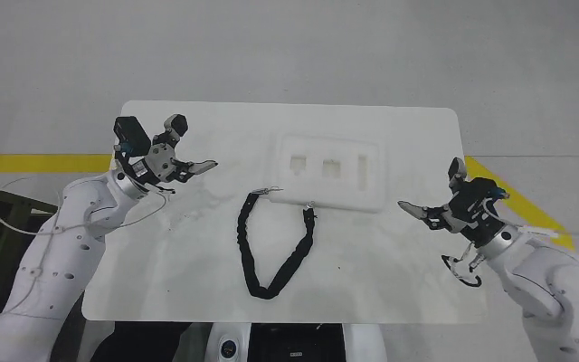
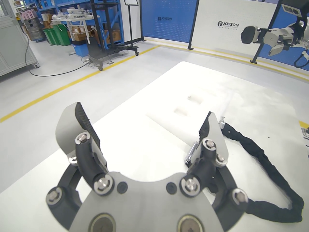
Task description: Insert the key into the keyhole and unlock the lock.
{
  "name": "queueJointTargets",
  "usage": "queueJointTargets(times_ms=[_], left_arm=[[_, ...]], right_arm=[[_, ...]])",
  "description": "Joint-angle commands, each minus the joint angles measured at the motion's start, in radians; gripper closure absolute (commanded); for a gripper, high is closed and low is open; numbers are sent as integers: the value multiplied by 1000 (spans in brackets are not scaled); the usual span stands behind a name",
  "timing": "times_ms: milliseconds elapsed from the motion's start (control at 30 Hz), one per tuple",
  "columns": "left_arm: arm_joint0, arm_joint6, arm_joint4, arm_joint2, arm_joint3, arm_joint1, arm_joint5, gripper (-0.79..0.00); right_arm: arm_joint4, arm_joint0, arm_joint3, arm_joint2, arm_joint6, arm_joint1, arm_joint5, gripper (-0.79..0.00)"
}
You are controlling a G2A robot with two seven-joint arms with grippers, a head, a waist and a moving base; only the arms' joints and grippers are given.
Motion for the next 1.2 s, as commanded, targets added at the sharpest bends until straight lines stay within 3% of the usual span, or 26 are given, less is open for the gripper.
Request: queueJointTargets(times_ms=[0,267,1167], left_arm=[[1,-7,-1,-22,-1,2,-4,-785],[6,-23,-6,-79,6,3,20,-785],[6,-23,-6,-79,6,3,20,-784]], right_arm=[[-6,-13,4,39,-19,-2,27,-785],[-14,-25,-2,100,-9,-5,69,-785],[-14,-25,-2,100,-9,-5,69,-784]])
